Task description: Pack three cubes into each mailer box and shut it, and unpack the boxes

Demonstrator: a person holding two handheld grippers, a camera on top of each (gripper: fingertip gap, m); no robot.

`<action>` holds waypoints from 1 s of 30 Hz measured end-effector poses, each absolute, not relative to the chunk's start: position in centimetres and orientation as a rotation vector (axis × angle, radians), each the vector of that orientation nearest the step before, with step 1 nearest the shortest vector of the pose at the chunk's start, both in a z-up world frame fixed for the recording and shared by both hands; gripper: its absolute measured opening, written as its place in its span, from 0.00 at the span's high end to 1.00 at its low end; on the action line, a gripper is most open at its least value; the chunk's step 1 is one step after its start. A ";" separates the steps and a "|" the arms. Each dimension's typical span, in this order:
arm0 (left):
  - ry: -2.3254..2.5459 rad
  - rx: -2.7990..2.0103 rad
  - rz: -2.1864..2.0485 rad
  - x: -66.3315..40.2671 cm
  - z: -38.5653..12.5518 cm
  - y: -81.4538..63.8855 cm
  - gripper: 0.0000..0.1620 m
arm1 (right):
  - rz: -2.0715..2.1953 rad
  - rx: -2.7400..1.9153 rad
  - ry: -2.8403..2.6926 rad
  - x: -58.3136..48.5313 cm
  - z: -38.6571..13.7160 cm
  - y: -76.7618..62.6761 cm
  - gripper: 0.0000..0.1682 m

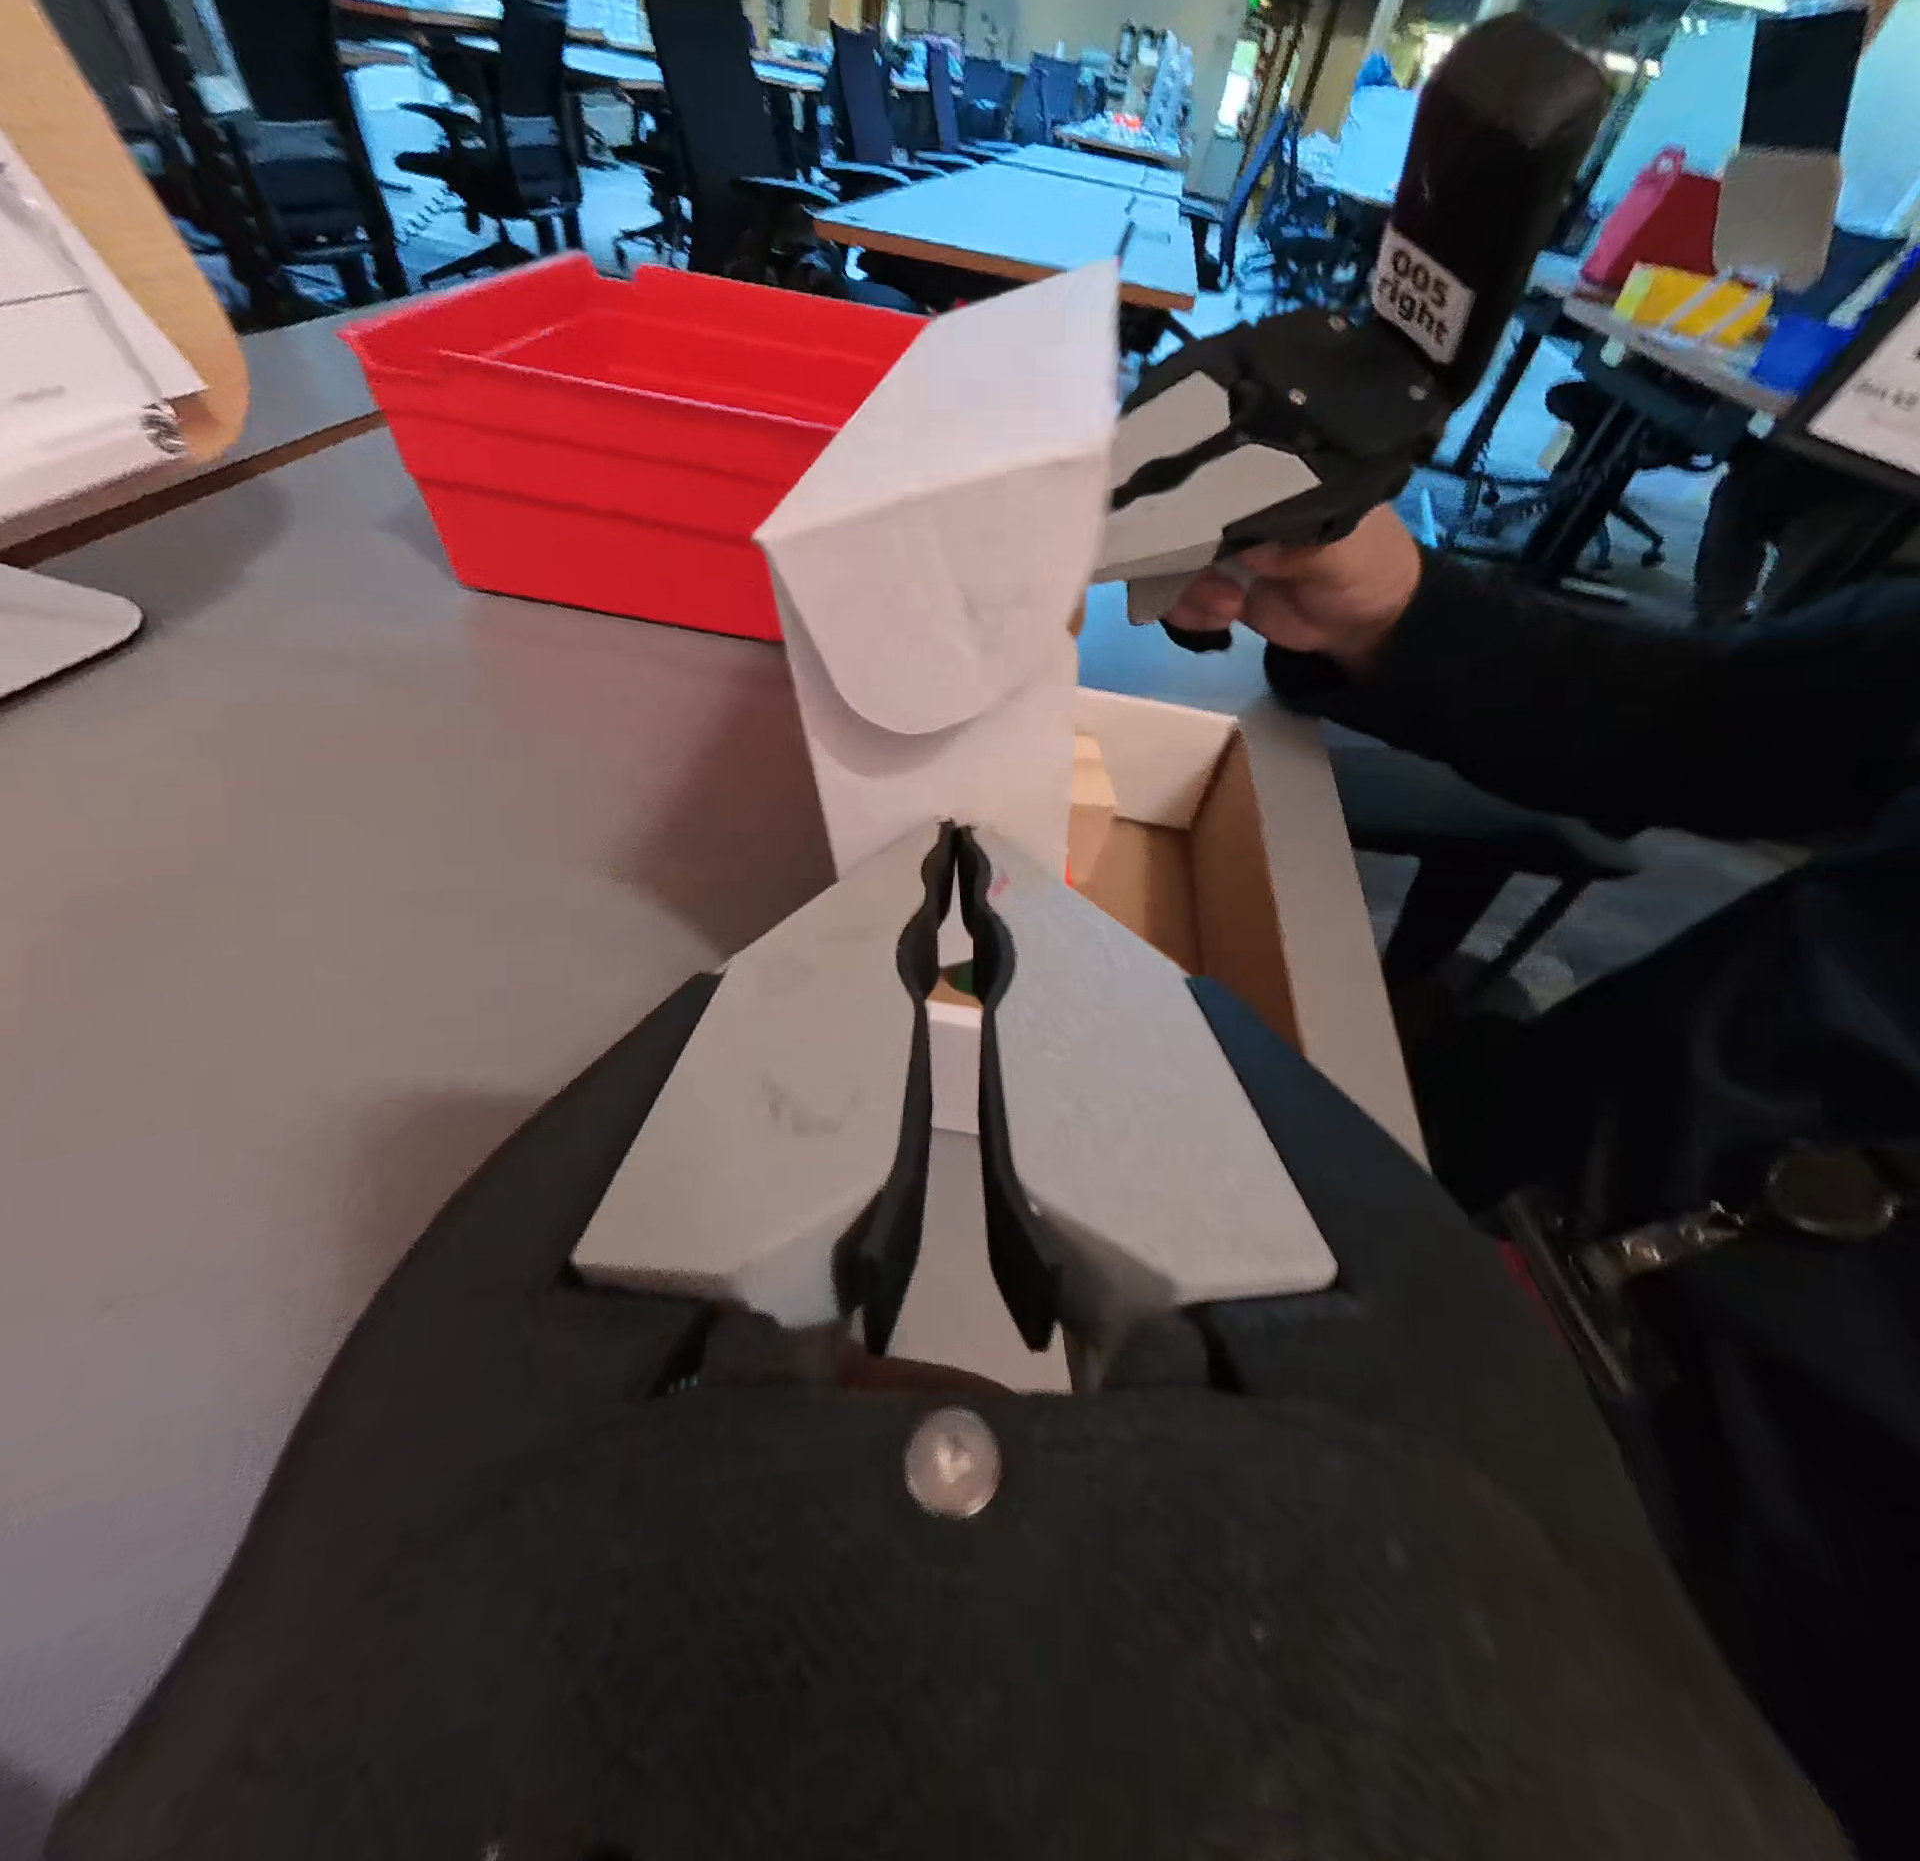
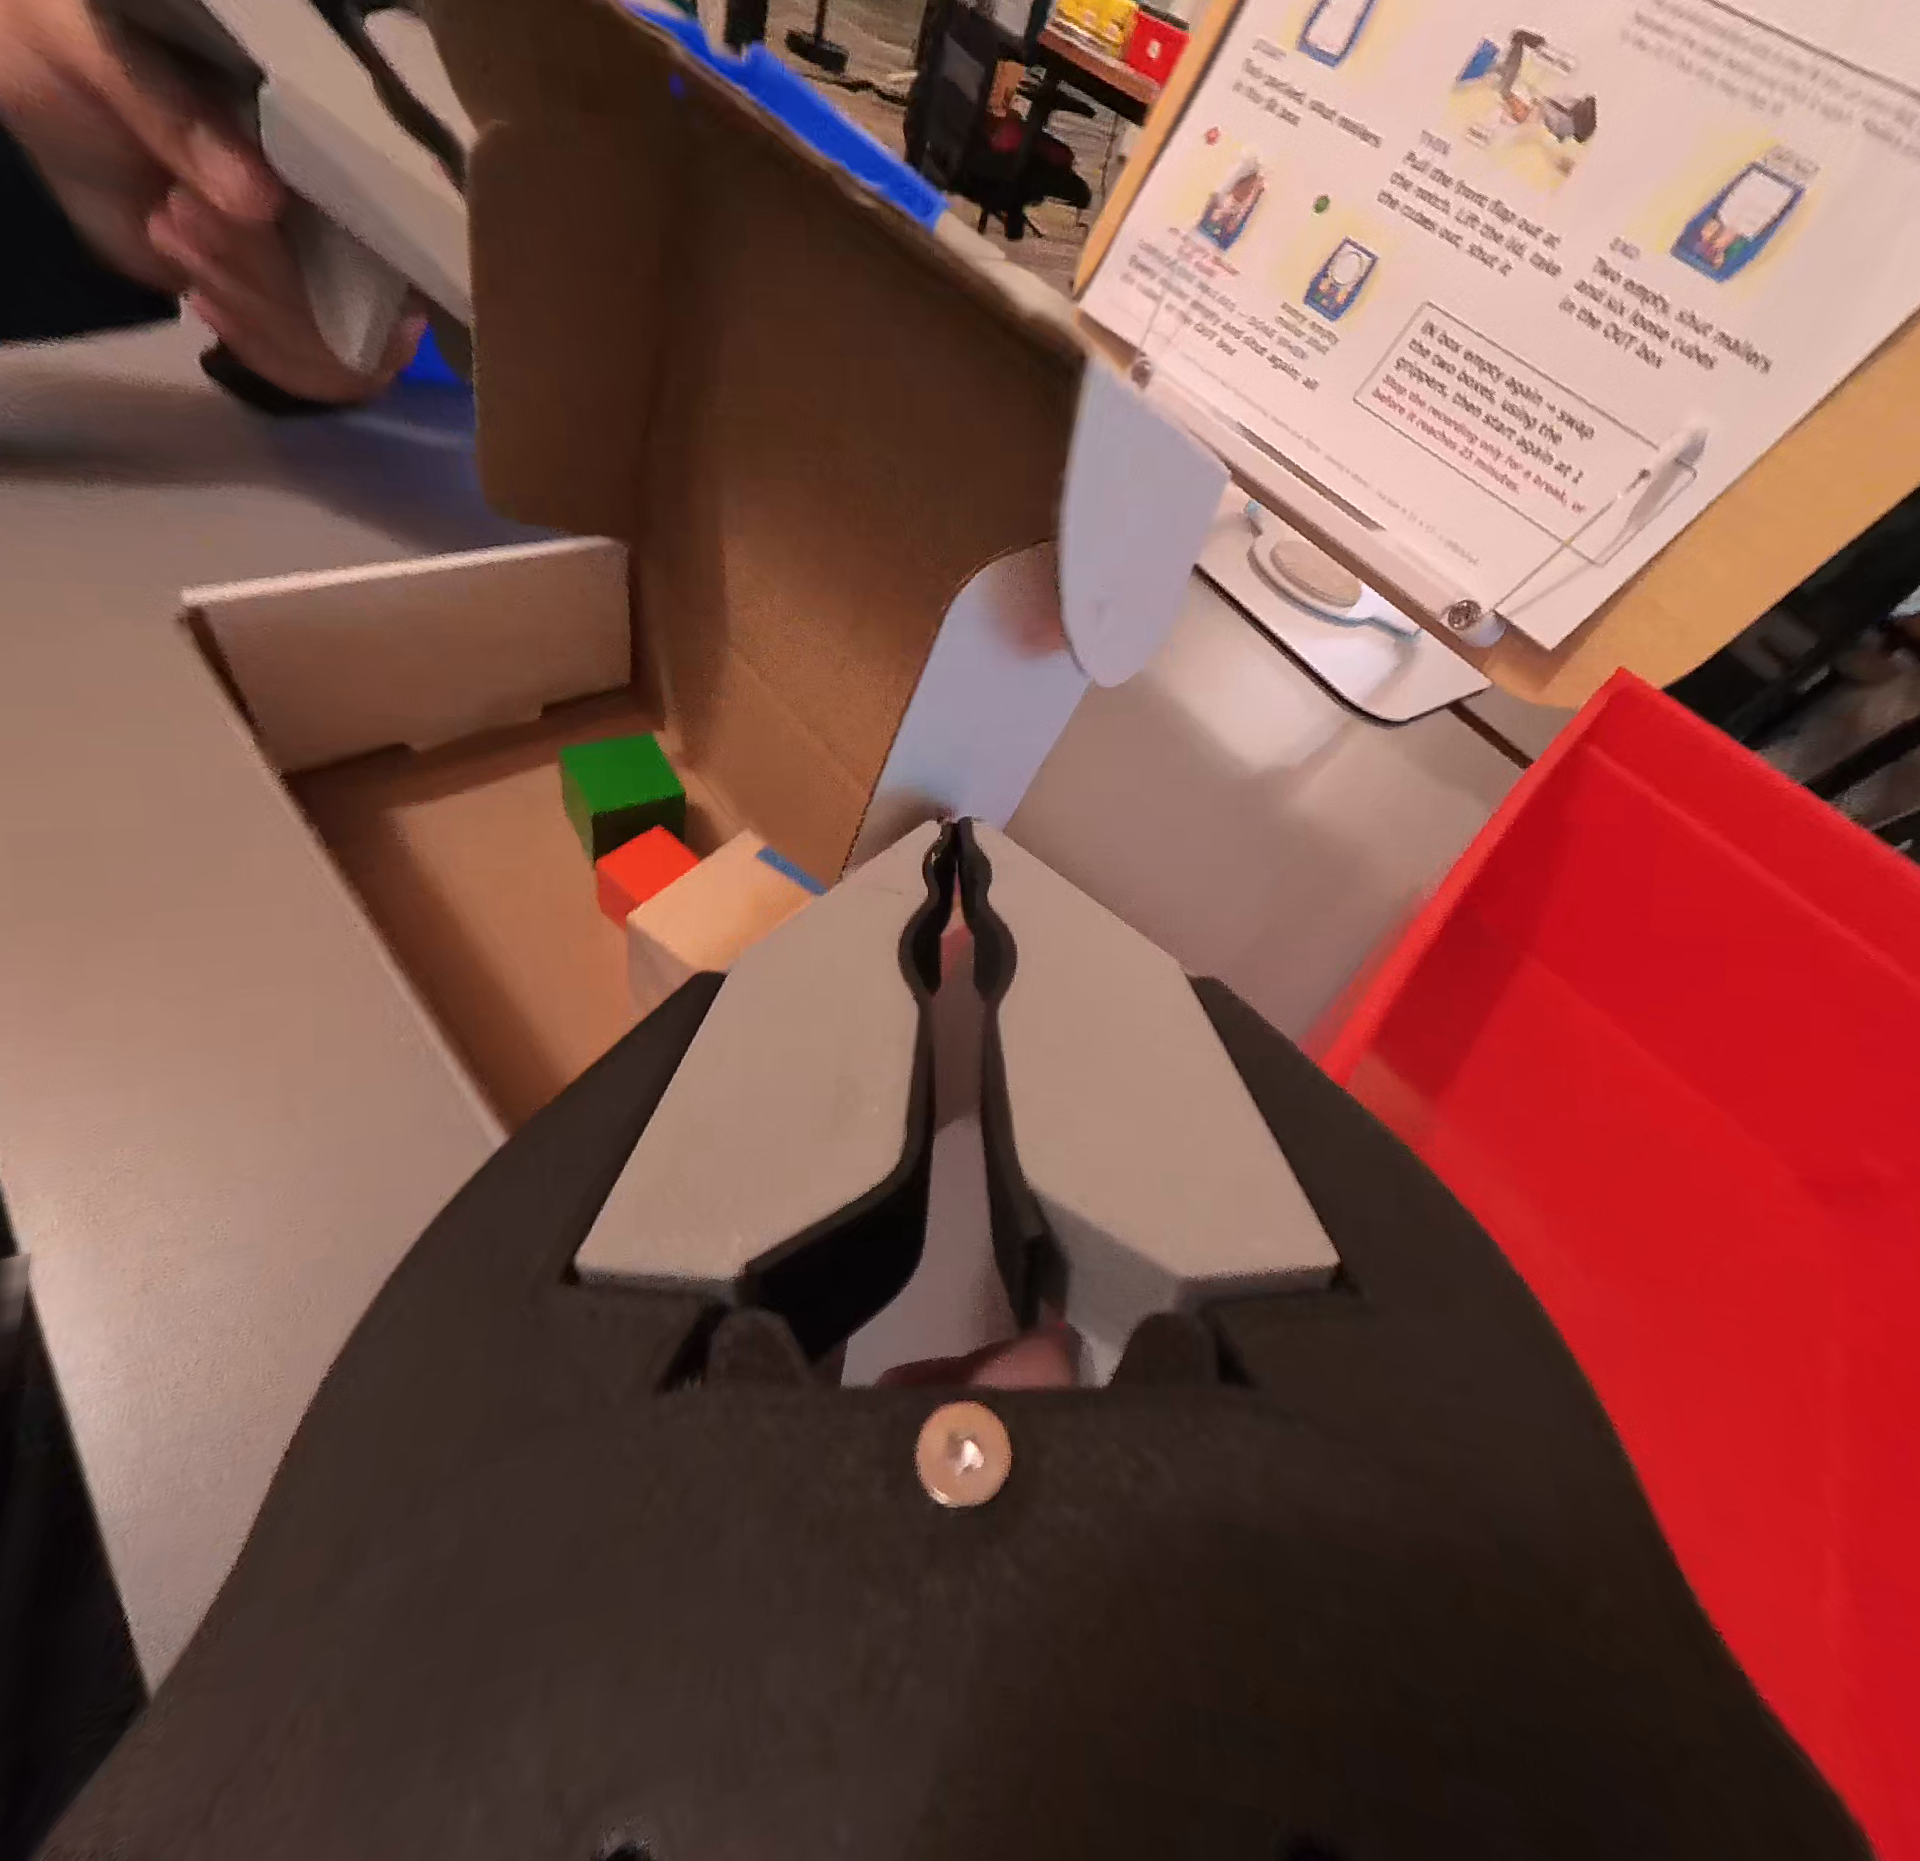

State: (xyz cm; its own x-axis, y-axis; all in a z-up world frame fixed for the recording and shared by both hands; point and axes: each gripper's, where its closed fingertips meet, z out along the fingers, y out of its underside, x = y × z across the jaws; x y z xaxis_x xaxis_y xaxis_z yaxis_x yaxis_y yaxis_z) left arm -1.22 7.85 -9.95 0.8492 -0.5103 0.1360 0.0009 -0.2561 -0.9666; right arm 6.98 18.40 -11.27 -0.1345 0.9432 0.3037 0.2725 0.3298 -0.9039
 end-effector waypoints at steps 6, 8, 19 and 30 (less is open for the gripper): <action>0.539 -1.892 -0.453 1.1 -12.3 5.5 1.00 | 0.721 -0.999 -1.748 8.5 -13.5 17.1 1.00; 0.584 -1.953 -0.406 1.5 -13.6 5.1 1.00 | 0.687 -0.982 -1.780 8.8 -14.2 16.8 1.00; 0.431 -2.062 -0.179 -0.5 -13.2 2.2 0.73 | 0.555 -1.017 -1.822 13.8 -12.2 19.5 0.99; 0.623 -1.982 -0.190 4.5 -8.6 3.2 0.69 | 0.797 -1.035 -1.973 9.8 -9.0 14.6 1.00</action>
State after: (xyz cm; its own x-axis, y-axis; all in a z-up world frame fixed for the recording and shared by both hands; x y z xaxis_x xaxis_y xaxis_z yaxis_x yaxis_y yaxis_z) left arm 4.46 3.16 -8.63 0.8543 -0.5031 -0.1304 -0.3443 -0.3597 -0.8672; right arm 9.79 14.59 -9.05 -0.3864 0.8610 0.3308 0.3894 0.4774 -0.7877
